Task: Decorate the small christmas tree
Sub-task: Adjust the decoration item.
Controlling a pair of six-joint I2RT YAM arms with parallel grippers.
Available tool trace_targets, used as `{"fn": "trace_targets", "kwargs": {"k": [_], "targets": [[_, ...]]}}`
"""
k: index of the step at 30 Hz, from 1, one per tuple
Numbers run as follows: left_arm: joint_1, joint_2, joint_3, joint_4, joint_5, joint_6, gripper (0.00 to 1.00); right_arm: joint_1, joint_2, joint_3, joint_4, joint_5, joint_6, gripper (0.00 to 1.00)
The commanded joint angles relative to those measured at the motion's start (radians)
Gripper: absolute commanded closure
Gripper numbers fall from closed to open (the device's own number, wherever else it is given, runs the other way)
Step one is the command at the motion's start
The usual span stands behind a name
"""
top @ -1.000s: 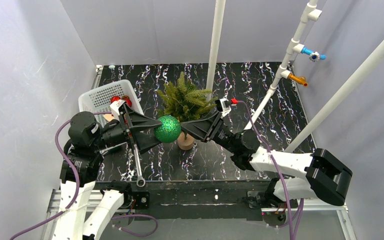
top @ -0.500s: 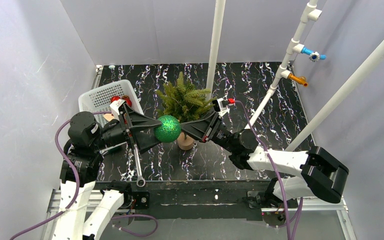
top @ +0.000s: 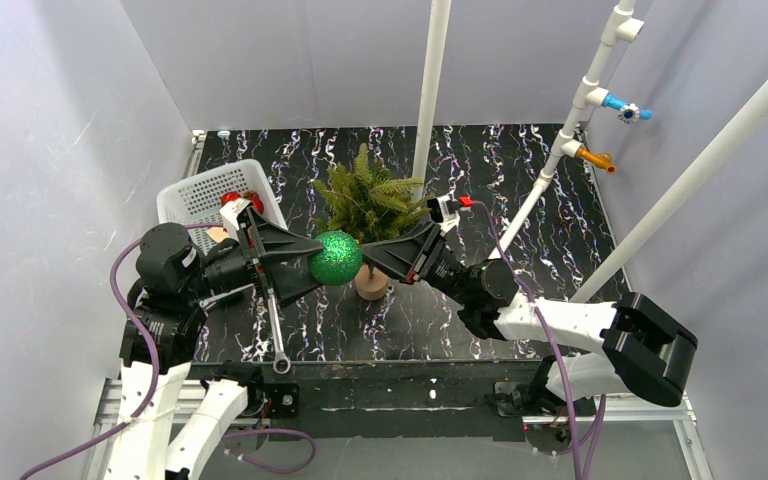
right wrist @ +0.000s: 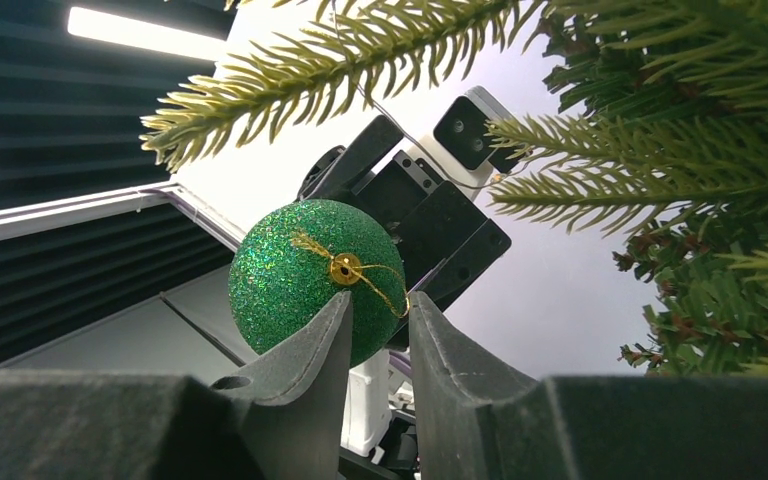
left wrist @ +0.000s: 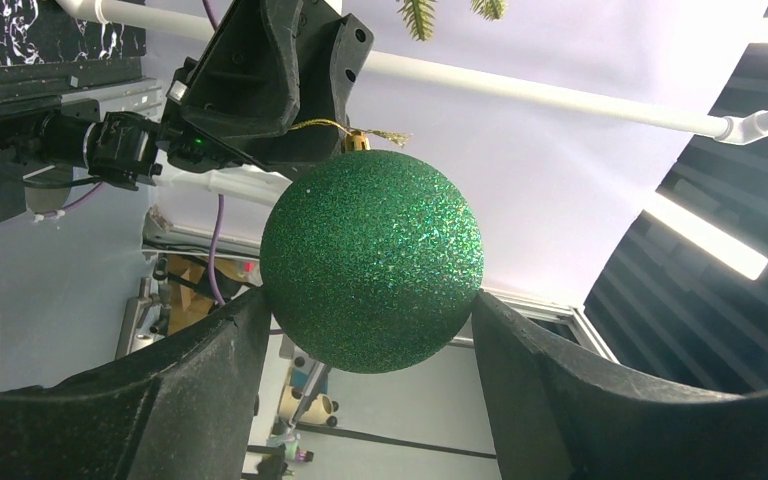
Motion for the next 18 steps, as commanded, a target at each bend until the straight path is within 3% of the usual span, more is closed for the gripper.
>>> {"fn": "trace_targets", "kwargs": {"k": [1, 11, 18], "targets": [[-0.002, -0.005, 0.037, 0.047, 0.06, 0.006, 0.68, -0.003, 0.001, 0.014, 0.081, 0.014, -0.001, 0.66], [-0.001, -0.007, 0.047, 0.023, 0.062, 0.027, 0.68, -0.003, 0.035, 0.017, 0.118, 0.011, 0.03, 0.68], [-0.001, -0.009, 0.047, 0.021, 0.063, 0.027, 0.68, -0.002, 0.02, 0.005, 0.106, 0.025, 0.021, 0.82]]}}
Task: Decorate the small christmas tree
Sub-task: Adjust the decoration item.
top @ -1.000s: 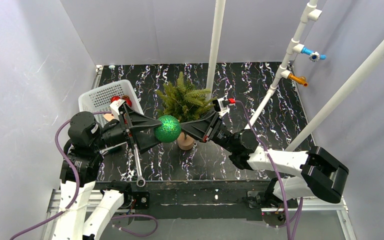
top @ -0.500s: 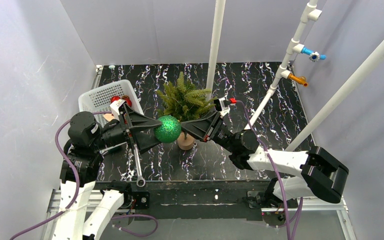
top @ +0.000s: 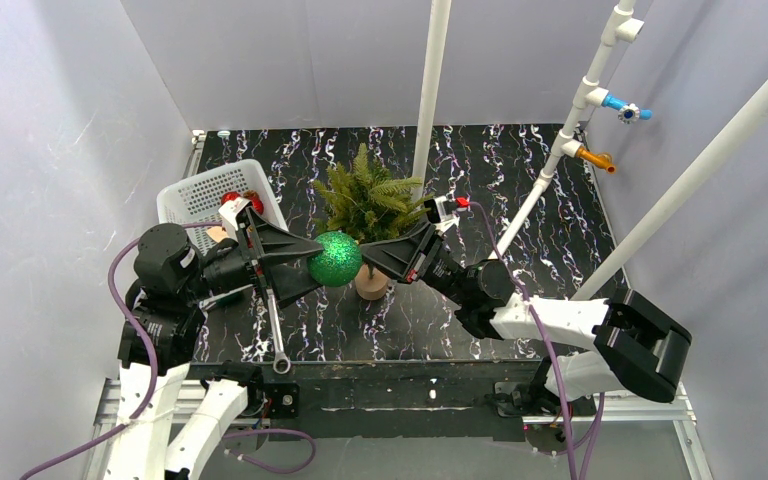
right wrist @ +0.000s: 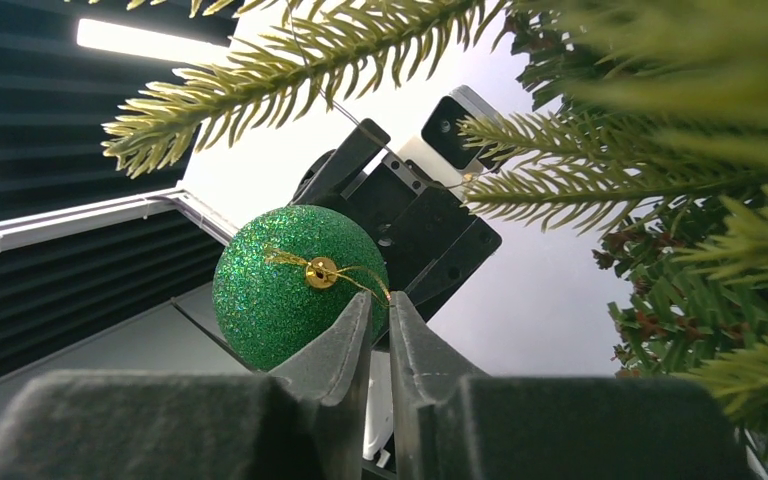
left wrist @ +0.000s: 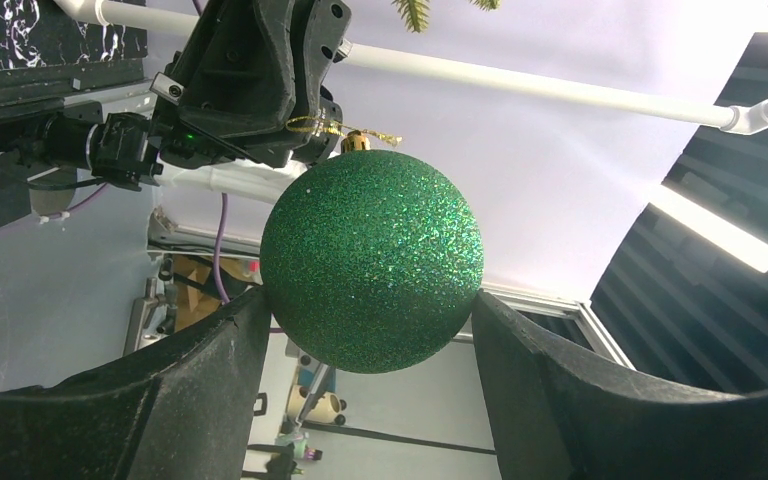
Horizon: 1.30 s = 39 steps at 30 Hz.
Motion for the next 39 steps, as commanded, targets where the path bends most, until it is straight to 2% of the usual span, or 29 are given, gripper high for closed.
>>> {"fn": "trace_targets", "kwargs": {"k": [1, 7, 11, 17, 29, 39], "targets": [[-0.002, -0.009, 0.036, 0.03, 0.061, 0.011, 0.68, -0.002, -0.017, 0.005, 0.069, 0.021, -0.01, 0.84], [-0.002, -0.01, 0.032, 0.037, 0.062, 0.01, 0.68, -0.003, -0.032, 0.02, 0.027, 0.003, -0.03, 0.89], [-0.002, -0.01, 0.03, 0.037, 0.064, 0.01, 0.68, -0.003, -0.033, 0.018, 0.028, 0.009, -0.033, 0.99], [-0.001, -0.011, 0.025, 0.029, 0.067, 0.02, 0.68, -0.003, -0.08, -0.023, 0.001, 0.043, -0.055, 0.99], [-0.002, -0.009, -0.007, 0.038, 0.084, 0.035, 0.65, 0.0, -0.333, 0.006, -0.402, 0.098, -0.233, 0.99], [-0.002, -0.007, -0.014, 0.058, 0.093, 0.033, 0.65, 0.002, -0.317, 0.05, -0.438, 0.031, -0.268, 0.99]]}}
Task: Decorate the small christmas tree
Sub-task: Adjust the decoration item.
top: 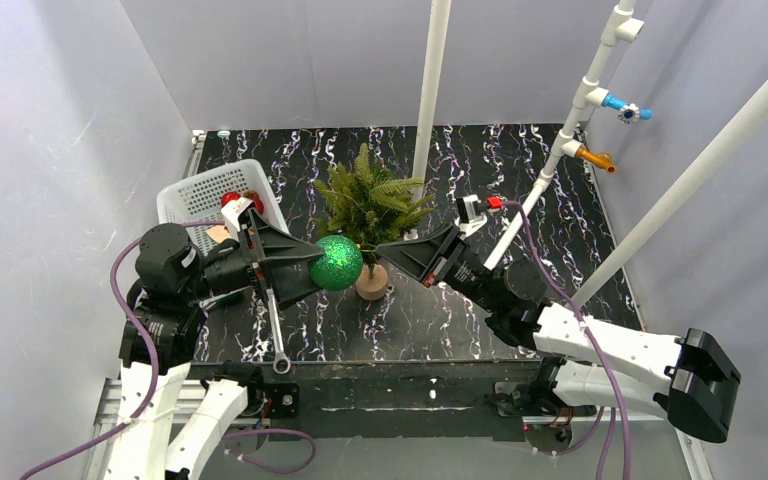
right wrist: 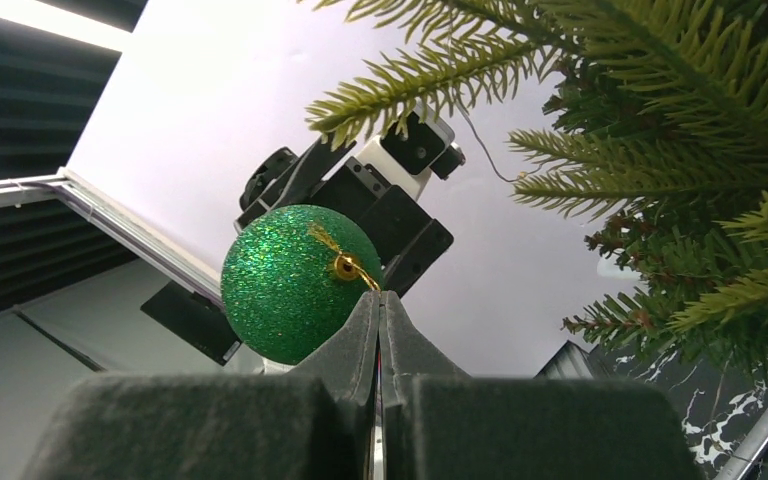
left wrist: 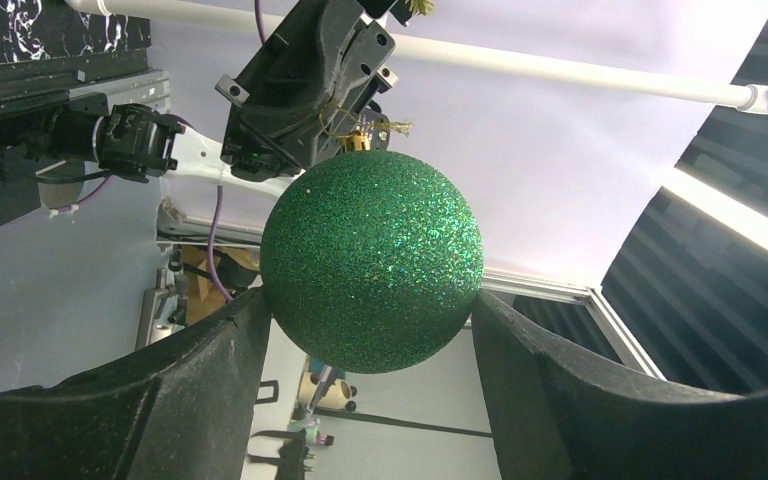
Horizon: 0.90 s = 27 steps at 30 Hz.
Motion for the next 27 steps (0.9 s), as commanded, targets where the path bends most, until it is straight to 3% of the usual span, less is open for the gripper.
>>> {"fn": "trace_targets", "kwargs": {"k": [1, 3, 6, 10, 20, 27], "targets": [[-0.001, -0.007, -0.008, 0.054, 0.064, 0.008, 0.65, 0.002, 0.023, 0.068, 0.011, -0.047, -0.034, 0.99], [-0.002, -0.008, -0.011, 0.056, 0.065, 0.009, 0.65, 0.002, 0.04, 0.086, 0.004, -0.063, -0.033, 0.99], [-0.002, -0.008, -0.01, 0.056, 0.069, 0.011, 0.65, 0.002, 0.063, 0.1, 0.016, -0.08, -0.029, 0.86], [-0.002, -0.008, -0.007, 0.056, 0.07, 0.013, 0.65, 0.002, 0.074, 0.105, 0.028, -0.089, -0.031, 0.79], [-0.002, -0.005, -0.003, 0.061, 0.072, 0.013, 0.65, 0.002, 0.066, 0.101, 0.029, -0.091, -0.048, 0.7], [-0.002, -0.006, -0.005, 0.046, 0.072, 0.026, 0.65, 0.002, 0.026, 0.07, 0.03, -0.055, -0.051, 0.69]]}}
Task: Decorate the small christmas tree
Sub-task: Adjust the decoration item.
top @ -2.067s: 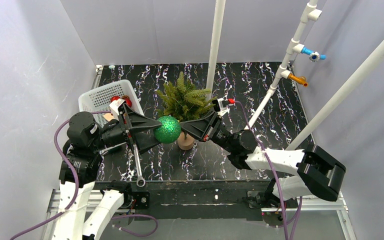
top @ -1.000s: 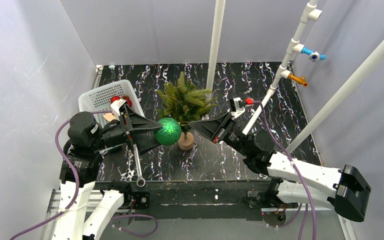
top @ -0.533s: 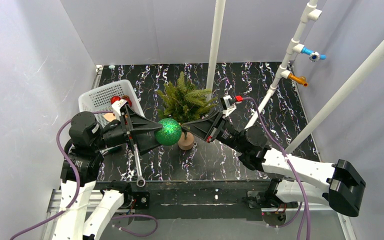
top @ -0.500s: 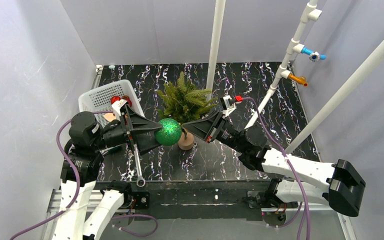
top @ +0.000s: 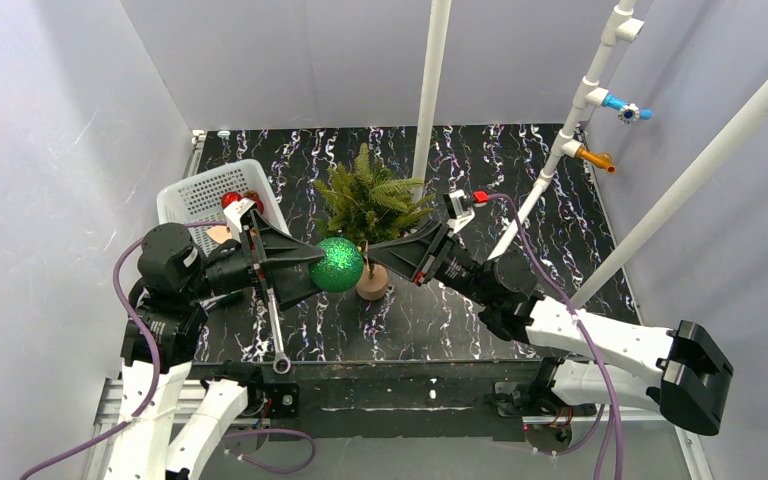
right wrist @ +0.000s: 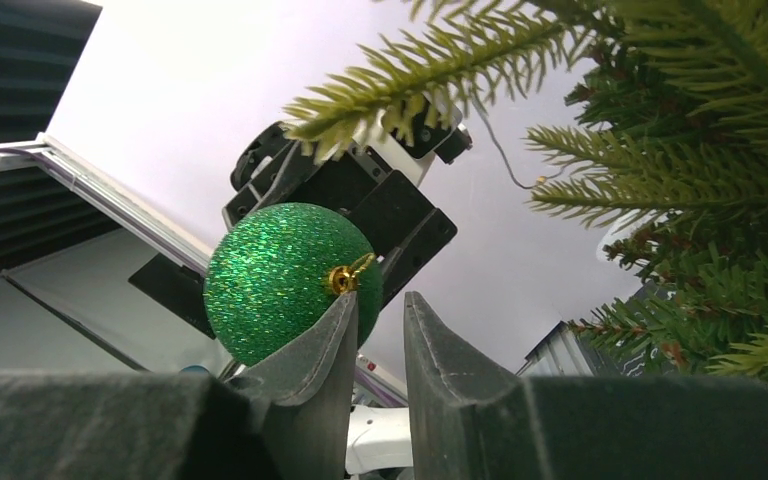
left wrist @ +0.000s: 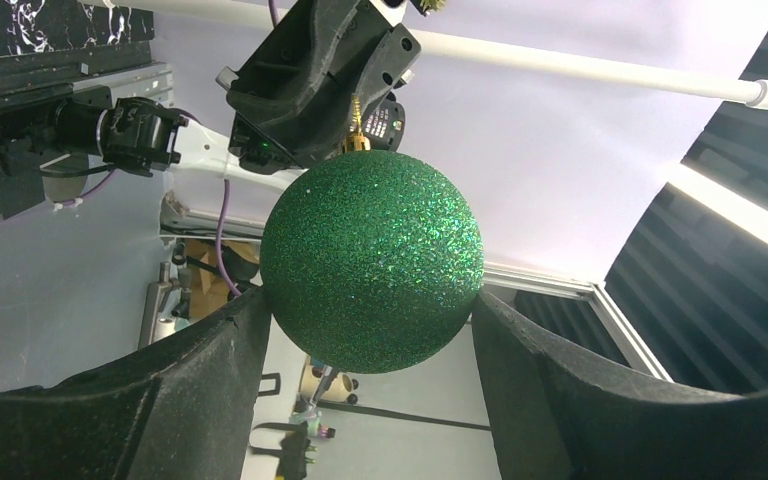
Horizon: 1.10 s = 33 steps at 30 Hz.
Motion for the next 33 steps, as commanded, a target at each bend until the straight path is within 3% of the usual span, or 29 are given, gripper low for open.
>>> {"fn": "trace_targets", "kwargs": {"k": [1, 7, 21, 33], "targets": [[-0.002, -0.006, 0.007, 0.041, 0.057, 0.018, 0.65, 0.003, -0.061, 0.002, 0.053, 0.034, -0.022, 0.69], [-0.002, -0.005, 0.008, 0.042, 0.058, 0.021, 0.65, 0.002, -0.11, -0.006, -0.018, 0.079, -0.042, 0.67], [-0.001, -0.003, 0.025, 0.05, 0.075, 0.024, 0.65, 0.003, -0.016, 0.082, -0.079, 0.002, -0.004, 0.63], [-0.002, 0.003, 0.027, 0.053, 0.077, 0.027, 0.66, 0.002, 0.025, 0.078, -0.01, -0.047, 0.024, 0.63]]}}
